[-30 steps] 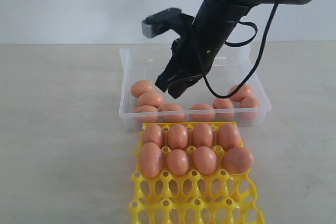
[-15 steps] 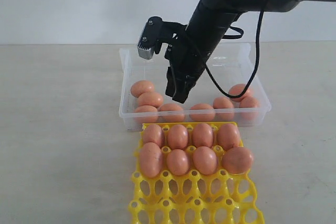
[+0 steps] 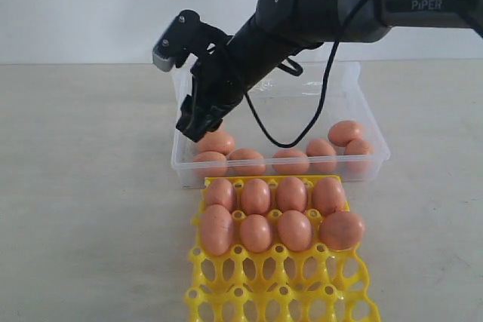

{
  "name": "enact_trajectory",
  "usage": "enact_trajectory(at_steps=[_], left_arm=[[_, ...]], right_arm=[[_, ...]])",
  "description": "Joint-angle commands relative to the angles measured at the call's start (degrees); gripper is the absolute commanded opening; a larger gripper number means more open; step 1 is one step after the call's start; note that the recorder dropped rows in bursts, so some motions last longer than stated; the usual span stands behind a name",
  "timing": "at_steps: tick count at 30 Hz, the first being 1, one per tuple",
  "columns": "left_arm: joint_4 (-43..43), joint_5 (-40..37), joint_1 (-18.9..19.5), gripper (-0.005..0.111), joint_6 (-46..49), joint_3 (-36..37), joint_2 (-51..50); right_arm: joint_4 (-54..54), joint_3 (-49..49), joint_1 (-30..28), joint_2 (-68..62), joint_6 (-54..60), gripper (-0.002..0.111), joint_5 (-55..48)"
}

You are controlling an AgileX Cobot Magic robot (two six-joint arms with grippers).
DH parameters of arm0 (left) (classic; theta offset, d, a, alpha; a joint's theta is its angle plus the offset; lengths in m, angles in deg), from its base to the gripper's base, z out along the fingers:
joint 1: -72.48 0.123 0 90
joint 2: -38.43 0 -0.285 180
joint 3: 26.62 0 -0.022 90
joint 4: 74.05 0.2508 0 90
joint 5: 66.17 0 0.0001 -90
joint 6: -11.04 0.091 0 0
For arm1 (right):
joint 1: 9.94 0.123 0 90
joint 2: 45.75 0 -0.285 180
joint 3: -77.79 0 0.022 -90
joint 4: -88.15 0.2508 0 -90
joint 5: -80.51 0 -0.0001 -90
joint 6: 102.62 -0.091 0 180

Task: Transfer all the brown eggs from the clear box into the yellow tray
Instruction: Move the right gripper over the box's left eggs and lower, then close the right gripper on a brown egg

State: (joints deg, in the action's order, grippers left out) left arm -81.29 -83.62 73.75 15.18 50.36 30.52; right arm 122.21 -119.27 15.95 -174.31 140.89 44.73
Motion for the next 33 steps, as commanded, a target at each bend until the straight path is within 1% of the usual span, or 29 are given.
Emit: enact_trajectory(at_steps=[1,3,5,7,9,11,12,13,21,29,31,33], left_arm=[[0.21,0.75,-0.2,0.004,0.24,0.23,0.13],[0.21,0.75,-0.2,0.004,0.24,0.23,0.13],[0.21,0.75,-0.2,0.004,0.24,0.23,0.13],[0.21,0.75,-0.2,0.004,0.24,0.23,0.13],[0.21,0.75,-0.2,0.004,0.24,0.23,0.13],[0.21,0.75,-0.2,0.004,0.24,0.23,0.13],[0.21,0.75,-0.2,0.004,0.24,0.23,0.13],[0.21,0.75,-0.2,0.004,0.24,0.23,0.13],[0.21,0.75,-0.2,0.004,0.24,0.23,0.13],[0.21,0.75,-0.2,0.004,0.24,0.23,0.13],[0.21,0.75,-0.2,0.004,0.24,0.23,0.13],[0.21,0.75,-0.2,0.004,0.24,0.23,0.13]], right_arm=[[3.31,-0.43,0.07,0.15,-2.15,0.017,-1.78],[-2.01,-0.43,0.07,0.15,-5.6,0.008,-2.18],[-8.69,-0.43,0.07,0.15,-7.83,0.01,-2.71],[-15.71,-0.43,0.07,0.13,-8.94,0.018,-1.68],[-22.06,-0.43,0.07,-0.44,-9.53,0.034,0.61],[-25.37,-0.46,0.07,-1.22,-10.81,0.051,3.02],[-26.27,-0.46,0.07,-1.79,-11.12,0.057,3.96],[-26.79,-0.46,0.07,-2.17,-11.12,0.059,4.67],[-27.01,-0.46,0.07,-6.46,-10.86,0.059,7.19],[-25.55,-0.46,0.07,-7.87,-9.11,0.059,9.6],[-21.95,-0.46,0.07,-7.87,-9.21,0.059,10.09],[-11.02,-0.46,0.07,-7.87,-10.09,0.059,9.83]])
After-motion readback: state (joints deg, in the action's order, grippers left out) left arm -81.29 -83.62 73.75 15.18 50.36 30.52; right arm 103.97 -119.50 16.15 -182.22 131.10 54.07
